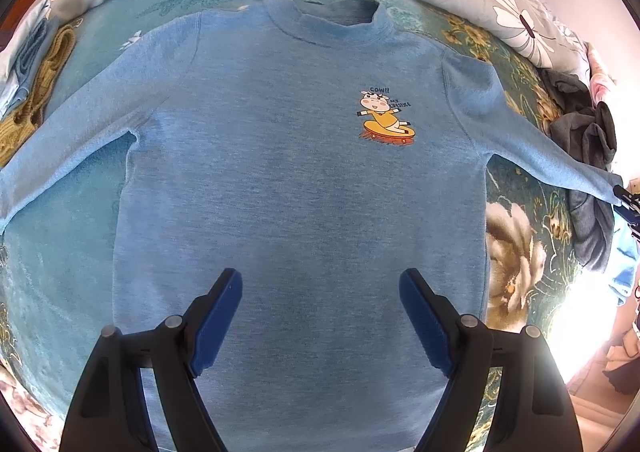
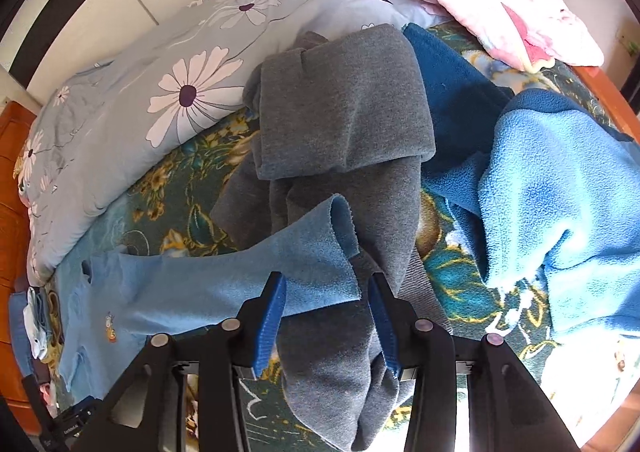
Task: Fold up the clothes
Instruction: 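Fold the held sleeve with the right gripper across the sweatshirt body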
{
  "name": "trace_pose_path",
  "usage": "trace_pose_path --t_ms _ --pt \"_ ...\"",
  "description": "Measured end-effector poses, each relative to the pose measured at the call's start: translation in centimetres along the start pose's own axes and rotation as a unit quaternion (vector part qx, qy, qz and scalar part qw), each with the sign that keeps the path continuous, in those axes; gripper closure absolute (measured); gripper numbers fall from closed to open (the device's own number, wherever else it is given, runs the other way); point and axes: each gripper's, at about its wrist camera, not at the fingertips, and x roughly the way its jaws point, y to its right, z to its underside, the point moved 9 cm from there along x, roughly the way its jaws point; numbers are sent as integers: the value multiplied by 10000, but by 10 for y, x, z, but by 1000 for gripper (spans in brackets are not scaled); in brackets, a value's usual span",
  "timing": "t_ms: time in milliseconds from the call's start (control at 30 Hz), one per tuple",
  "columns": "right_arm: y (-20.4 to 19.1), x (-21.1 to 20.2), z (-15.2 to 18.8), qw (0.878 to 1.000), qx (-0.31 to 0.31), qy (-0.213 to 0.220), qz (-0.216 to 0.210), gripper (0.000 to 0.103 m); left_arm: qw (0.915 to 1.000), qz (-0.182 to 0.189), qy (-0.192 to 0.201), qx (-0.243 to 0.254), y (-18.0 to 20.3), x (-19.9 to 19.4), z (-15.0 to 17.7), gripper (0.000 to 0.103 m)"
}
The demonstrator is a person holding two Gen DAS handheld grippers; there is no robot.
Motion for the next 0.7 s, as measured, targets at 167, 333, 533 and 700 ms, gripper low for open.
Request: trace_pose_path --t_ms 167,333,533,700 --pt "-14 -10 -4 9998 -41 169 33 63 10000 27 4 -25 -6 -1 1 21" --pt "-28 -21 -9 9992 -132 348 123 99 10000 55 -8 -61 -22 -5 8 21" --pt "-49 -37 -14 9977 -289 576 225 100 9999 68 38 -106 -38 -14 13 21" --pt "-127 -65 -22 9886 -1204 888 191 100 9997 103 120 -182 -57 -21 7 21"
